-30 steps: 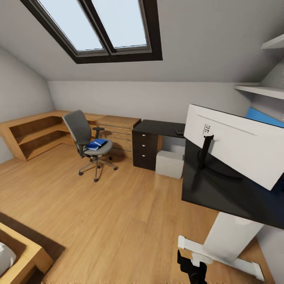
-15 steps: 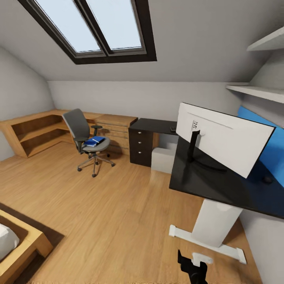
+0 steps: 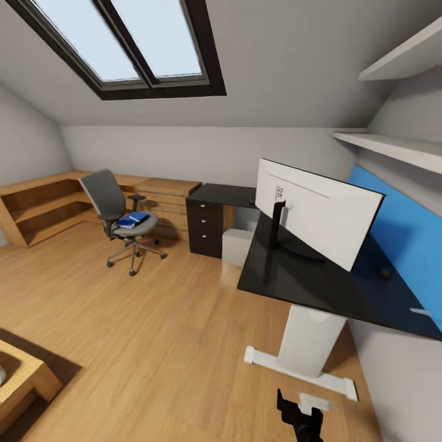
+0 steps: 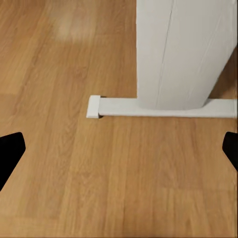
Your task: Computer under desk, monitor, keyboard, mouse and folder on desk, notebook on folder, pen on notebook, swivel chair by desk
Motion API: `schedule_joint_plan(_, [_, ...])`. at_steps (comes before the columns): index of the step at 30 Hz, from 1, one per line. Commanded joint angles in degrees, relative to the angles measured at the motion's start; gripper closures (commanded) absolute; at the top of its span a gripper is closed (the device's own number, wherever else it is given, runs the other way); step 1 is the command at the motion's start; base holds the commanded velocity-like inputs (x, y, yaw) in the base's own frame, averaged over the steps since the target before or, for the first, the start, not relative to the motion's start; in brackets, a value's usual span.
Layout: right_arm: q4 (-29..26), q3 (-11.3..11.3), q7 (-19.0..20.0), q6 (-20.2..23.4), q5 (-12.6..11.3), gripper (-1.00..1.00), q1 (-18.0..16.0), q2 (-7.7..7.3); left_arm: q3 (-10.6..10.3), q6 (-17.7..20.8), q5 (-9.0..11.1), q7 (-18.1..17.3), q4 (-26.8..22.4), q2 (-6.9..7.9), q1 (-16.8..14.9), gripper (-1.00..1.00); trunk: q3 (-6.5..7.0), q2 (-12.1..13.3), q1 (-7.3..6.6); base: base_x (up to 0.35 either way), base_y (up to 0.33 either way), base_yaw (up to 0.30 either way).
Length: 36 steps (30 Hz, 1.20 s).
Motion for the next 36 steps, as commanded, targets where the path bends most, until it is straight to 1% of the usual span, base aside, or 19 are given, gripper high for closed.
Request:
schedule_joint_plan(1, [0.1,0.0,-0.1,-0.2,-0.2,-1.00,-0.1,0.00,-0.5,-0.3,0.6,0.4,0.0,0.06,0.0,-1.00,-0.06,0.0,0.00,0.064,-0.128,-0.220])
schedule_joint_plan(20, [-0.1,-0.3,-0.3,-0.2,-0.3,-1.00,-0.1,-0.35,-0.7,-0.4,0.6,0.5,-1.2,-0.03,0.0,-1.00,-0.06,0.0,0.00,0.011,-0.022,-0.284])
schedule_joint_plan(23, [-0.1,-0.4,-1.5,-0.2,-0.4,-1.00,-0.1,-0.37,-0.7,-0.4,0.6,0.4,-1.2,-0.03,0.0,-1.00,-0.06,0.0,0.00,0.000,0.000,-0.298])
schedule_joint_plan(26, [-0.1,-0.4,-4.2,-0.3,-0.4,-1.00,-0.1,-0.33,-0.7,-0.4,0.6,0.4,-1.2,-0.02,0.0,-1.00,-0.06,0.0,0.00,0.000,0.000,-0.299])
schedule_joint_plan(28, [-0.1,-0.4,-5.1,-0.6,-0.5,-1.00,-0.1,-0.32,-0.7,-0.4,0.6,0.3,-1.2,-0.02,0.0,-1.00,-0.06,0.0,0.00,0.000,0.000,-0.299])
schedule_joint_plan(33, [-0.1,-0.3,-5.9,-1.1,-0.5,-1.00,-0.1,-0.31,-0.7,-0.4,0.5,0.3,-1.2,-0.08,0.0,-1.00,-0.06,0.0,0.00,0.000,0.000,-0.299])
schedule_joint_plan(36, [-0.1,-0.3,-6.1,-1.5,-0.5,-1.00,-0.1,-0.32,-0.7,-0.4,0.5,0.3,-1.2,-0.10,0.0,-1.00,0.43,1.2,-0.65,0.000,0.000,-0.237])
